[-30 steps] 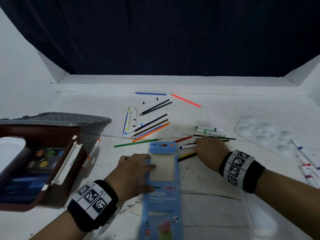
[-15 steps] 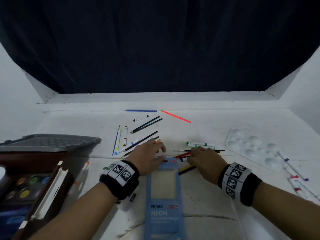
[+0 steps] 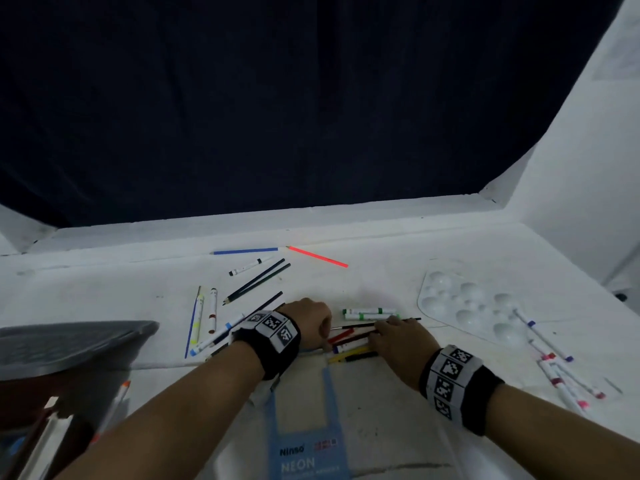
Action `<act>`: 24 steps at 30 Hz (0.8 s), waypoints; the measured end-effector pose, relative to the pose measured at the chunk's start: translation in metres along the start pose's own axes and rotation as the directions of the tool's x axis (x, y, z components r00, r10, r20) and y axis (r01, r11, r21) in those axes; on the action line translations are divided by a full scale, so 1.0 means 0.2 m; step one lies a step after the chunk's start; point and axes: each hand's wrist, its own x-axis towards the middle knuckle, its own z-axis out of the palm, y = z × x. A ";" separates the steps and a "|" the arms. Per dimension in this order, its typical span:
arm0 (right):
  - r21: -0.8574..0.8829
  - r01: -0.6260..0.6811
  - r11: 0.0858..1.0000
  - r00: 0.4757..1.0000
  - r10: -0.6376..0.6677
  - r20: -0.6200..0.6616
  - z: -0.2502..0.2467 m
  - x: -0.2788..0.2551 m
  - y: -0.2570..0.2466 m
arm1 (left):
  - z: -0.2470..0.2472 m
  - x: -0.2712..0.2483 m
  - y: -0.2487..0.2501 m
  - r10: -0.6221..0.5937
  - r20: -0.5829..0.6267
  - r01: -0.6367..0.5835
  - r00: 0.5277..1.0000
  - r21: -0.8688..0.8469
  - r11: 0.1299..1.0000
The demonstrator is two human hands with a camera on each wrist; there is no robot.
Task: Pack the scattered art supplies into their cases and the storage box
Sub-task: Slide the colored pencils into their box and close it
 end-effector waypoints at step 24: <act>0.934 0.197 0.299 0.868 0.390 -0.308 -0.19 -0.09 -0.26 | -0.09 -0.67 -0.03 -0.239 -0.620 -0.372 0.748 -0.689 0.623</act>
